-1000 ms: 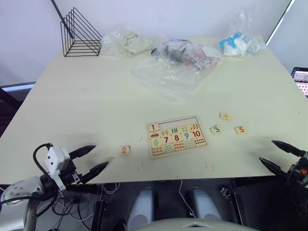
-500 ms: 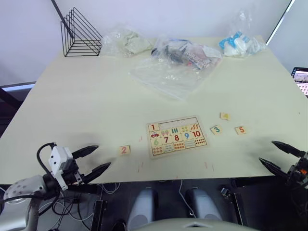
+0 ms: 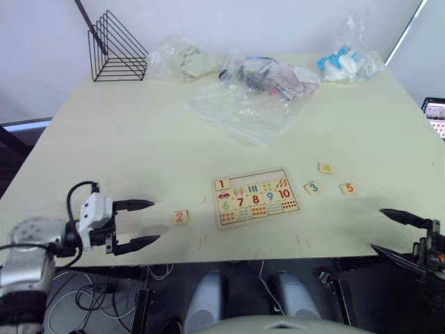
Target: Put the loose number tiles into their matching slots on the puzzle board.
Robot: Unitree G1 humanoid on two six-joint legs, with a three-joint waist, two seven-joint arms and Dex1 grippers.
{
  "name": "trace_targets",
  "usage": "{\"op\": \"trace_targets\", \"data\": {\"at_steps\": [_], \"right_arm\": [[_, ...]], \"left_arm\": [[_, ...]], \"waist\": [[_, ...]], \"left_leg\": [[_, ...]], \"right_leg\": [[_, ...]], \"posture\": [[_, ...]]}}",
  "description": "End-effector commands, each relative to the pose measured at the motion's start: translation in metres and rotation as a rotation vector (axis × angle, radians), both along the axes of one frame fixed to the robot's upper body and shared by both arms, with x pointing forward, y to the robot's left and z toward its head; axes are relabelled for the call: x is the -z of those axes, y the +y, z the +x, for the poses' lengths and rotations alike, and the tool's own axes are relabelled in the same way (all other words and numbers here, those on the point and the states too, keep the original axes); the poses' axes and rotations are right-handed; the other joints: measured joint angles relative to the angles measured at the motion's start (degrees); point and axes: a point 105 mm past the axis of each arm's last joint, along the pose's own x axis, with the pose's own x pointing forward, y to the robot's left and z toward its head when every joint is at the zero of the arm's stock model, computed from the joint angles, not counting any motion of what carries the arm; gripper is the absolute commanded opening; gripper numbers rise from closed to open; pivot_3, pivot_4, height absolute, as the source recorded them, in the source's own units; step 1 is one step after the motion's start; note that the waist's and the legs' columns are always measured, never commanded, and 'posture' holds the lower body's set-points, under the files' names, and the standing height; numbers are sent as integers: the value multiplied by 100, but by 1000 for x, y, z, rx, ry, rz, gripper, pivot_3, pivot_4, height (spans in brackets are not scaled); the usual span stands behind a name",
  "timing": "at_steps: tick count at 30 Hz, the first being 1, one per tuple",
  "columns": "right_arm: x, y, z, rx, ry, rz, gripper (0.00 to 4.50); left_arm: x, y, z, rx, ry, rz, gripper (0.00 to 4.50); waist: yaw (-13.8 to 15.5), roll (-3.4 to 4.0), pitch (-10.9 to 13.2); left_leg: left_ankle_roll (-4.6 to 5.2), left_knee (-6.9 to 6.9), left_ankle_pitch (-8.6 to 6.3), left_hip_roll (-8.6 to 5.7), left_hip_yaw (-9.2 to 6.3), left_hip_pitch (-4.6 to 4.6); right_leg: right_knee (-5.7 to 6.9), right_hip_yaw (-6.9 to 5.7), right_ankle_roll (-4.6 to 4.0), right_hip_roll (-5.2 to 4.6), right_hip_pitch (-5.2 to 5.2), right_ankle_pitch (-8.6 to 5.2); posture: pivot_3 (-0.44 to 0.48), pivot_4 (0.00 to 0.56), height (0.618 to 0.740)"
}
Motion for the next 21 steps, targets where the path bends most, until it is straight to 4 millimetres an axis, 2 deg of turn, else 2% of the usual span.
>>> {"op": "trace_targets", "data": {"at_steps": [1,9,21], "right_arm": [[-10,5,0,-63,-37,-8,4500],[-12,12,5,-83,-64,-1,4500],[-12,13,8,-78,-80,-4,4500]], "left_arm": [[-2,-1,5,83,-8,48,4486],[1,-12,21,167,-20,75,4486],[10,-21,26,211,0,82,4486]], "waist": [[-5,0,0],[-9,-1,2],[-7,-1,2]], "left_leg": [[0,0,0,1,0,0],[0,0,0,1,-7,-2],[0,1,0,0,-7,-3]], "right_leg": [[0,0,0,0,0,0],[2,-1,22,2,-1,13],[4,-2,23,3,-1,13]], "posture": [[0,150,740],[0,150,740],[0,150,740]]}}
